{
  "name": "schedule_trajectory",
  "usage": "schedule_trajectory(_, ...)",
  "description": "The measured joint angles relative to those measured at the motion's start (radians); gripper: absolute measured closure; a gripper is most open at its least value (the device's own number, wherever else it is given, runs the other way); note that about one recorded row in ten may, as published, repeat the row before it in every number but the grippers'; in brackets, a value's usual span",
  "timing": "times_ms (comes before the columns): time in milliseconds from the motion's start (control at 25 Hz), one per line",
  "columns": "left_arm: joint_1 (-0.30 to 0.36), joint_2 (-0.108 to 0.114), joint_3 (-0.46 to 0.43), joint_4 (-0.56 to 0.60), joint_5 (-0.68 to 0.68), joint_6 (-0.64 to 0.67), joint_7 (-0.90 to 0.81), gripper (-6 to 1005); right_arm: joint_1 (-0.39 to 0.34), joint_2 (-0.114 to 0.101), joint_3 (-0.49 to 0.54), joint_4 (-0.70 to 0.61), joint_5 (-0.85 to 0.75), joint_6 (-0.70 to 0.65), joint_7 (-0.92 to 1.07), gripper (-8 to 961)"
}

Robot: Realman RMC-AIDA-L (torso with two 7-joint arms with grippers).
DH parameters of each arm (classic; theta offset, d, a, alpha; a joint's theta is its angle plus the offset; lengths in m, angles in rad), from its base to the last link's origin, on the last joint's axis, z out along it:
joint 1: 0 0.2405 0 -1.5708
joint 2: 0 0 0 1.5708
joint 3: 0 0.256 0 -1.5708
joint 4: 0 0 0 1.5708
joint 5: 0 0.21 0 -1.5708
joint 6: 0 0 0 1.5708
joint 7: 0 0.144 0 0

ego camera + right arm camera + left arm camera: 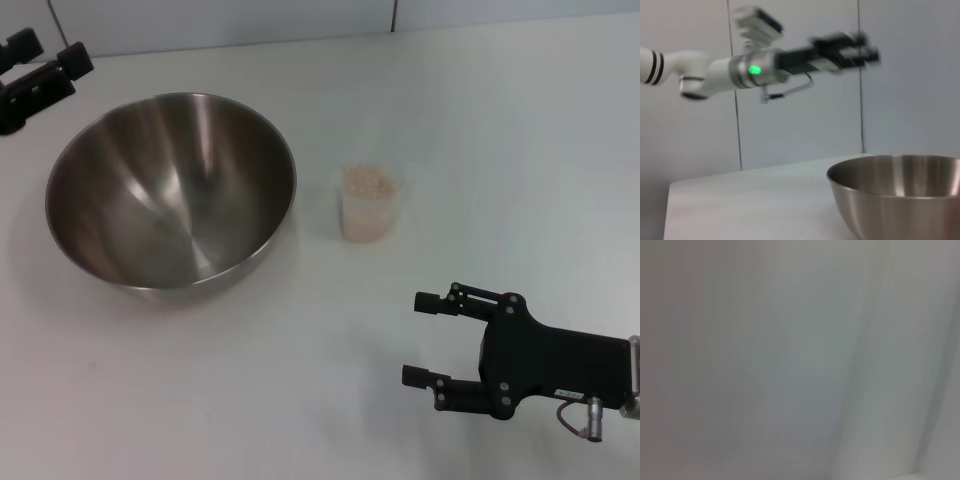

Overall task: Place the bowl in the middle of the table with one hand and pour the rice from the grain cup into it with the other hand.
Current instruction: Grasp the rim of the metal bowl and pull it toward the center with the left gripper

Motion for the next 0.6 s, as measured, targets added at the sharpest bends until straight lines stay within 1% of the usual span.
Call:
schedule_trajectory(40, -0.015, 0.007, 0.009, 0.041, 0.099, -0.101, -0.122, 221, 0.001, 0.000, 0.000, 0.000, 0.001, 0.000, 0.000, 198)
schedule_trajectory(80, -0.015, 0.007, 0.009, 0.041, 0.099, -0.101, -0.122, 221, 0.002, 0.000, 0.000, 0.000, 0.001, -0.001, 0.000, 198)
schedule_trajectory(120, -0.035, 0.014, 0.011, 0.072, 0.192, -0.170, -0.231, 221, 0.002, 0.000, -0.001, -0.001, 0.001, -0.001, 0.000, 198)
schedule_trajectory(160, -0.035, 0.014, 0.011, 0.072, 0.192, -0.170, -0.231, 221, 0.003, -0.001, -0.001, -0.001, 0.001, -0.001, 0.000, 198)
schedule_trajectory(200, -0.115, 0.010, -0.010, 0.132, 0.539, -0.242, -0.513, 221, 0.003, -0.001, -0.001, -0.001, 0.001, -0.001, 0.000, 198)
schedule_trajectory(240, -0.165, -0.002, -0.030, 0.154, 0.732, -0.233, -0.626, 221, 0.006, -0.002, -0.001, -0.001, 0.001, -0.002, 0.000, 198)
schedule_trajectory(320, -0.165, -0.002, -0.030, 0.154, 0.732, -0.233, -0.626, 221, 0.006, -0.002, -0.001, -0.001, 0.001, -0.002, 0.001, 198)
schedule_trajectory(360, -0.221, -0.006, -0.044, 0.156, 0.903, -0.192, -0.729, 221, 0.006, -0.002, -0.001, -0.001, 0.001, -0.003, 0.001, 198)
schedule_trajectory(440, -0.254, -0.006, -0.046, 0.148, 0.978, -0.163, -0.754, 221, 0.005, -0.002, -0.001, -0.001, 0.001, -0.003, 0.001, 198)
schedule_trajectory(520, -0.254, -0.006, -0.046, 0.148, 0.978, -0.163, -0.754, 220, 0.005, -0.003, -0.001, -0.001, 0.002, -0.003, 0.001, 197)
schedule_trajectory(560, -0.268, -0.008, -0.048, 0.142, 1.014, -0.160, -0.760, 220, 0.005, -0.003, -0.001, -0.001, 0.002, -0.003, 0.001, 197)
schedule_trajectory(600, -0.274, -0.008, -0.049, 0.133, 1.018, -0.157, -0.761, 220, 0.005, -0.003, -0.001, 0.000, 0.002, -0.003, 0.000, 197)
